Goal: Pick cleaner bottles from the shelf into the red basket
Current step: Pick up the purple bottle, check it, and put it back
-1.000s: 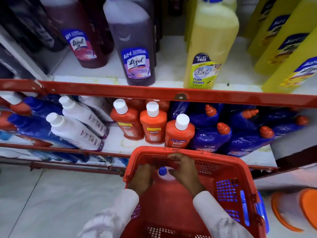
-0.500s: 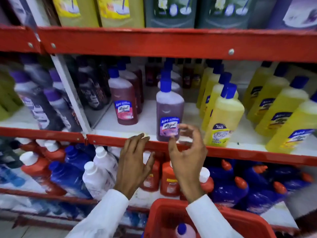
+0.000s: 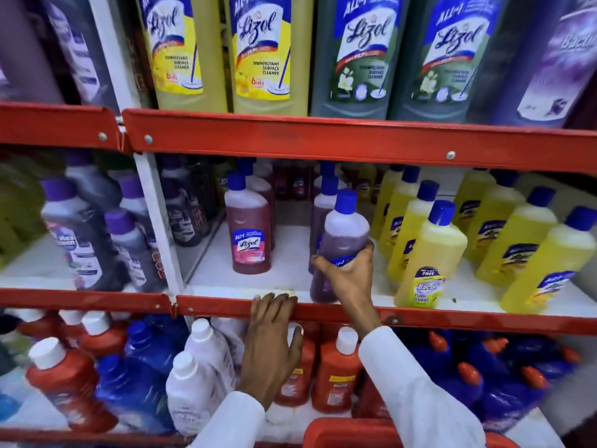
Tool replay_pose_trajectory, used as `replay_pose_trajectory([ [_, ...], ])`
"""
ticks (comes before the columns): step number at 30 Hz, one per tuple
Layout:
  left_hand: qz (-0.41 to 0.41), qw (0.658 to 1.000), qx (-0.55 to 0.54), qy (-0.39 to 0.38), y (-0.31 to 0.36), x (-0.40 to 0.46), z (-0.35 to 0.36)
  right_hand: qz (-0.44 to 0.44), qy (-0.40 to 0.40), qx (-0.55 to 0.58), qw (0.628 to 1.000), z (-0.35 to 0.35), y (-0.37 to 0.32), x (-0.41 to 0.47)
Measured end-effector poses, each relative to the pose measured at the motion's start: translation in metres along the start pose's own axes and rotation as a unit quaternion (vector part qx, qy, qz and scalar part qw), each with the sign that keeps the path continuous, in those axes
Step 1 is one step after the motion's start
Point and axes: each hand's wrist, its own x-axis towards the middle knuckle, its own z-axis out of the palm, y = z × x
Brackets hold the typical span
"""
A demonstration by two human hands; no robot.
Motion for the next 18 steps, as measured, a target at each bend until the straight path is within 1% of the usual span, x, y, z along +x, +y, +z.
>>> replay_pose_trajectory([
  [2, 0.008, 1.0, -0.008, 0.003, -0.001, 0.001, 0.001, 0.011, -0.013, 0.057, 0.998, -0.01, -0.01, -0.002],
  [3, 0.012, 1.0, -0.008, 0.005, -0.003, 0.0, 0.001, 0.012, -0.032, 0.097, 0.995, -0.015, -0.018, -0.003],
  [5, 0.014, 1.0, -0.008, 0.008, -0.002, 0.001, 0.001, 0.0, -0.097, 0.206, 0.974, -0.028, -0.03, -0.002],
  [6, 0.013, 1.0, -0.008, 0.009, -0.002, 0.001, 0.001, -0.001, -0.144, 0.282, 0.949, -0.035, -0.037, -0.003],
  [7, 0.01, 1.0, -0.01, 0.009, -0.002, 0.001, 0.002, 0.01, -0.197, 0.358, 0.913, -0.042, -0.043, -0.004],
  [9, 0.002, 1.0, -0.016, 0.011, -0.002, 0.0, 0.004, 0.039, -0.295, 0.478, 0.826, -0.052, -0.054, -0.007],
  [10, -0.001, 1.0, -0.019, 0.013, -0.002, 0.0, 0.005, 0.043, -0.341, 0.513, 0.786, -0.056, -0.06, -0.008],
  [12, -0.001, 1.0, -0.027, 0.013, -0.003, 0.001, 0.006, 0.037, -0.413, 0.55, 0.725, -0.063, -0.072, -0.008],
  [16, 0.009, 0.999, -0.036, 0.017, -0.002, 0.007, 0.005, 0.016, -0.481, 0.579, 0.658, -0.074, -0.089, -0.009],
  [18, 0.004, 0.999, -0.038, 0.022, -0.002, 0.009, 0.006, 0.015, -0.502, 0.583, 0.638, -0.08, -0.092, -0.007],
])
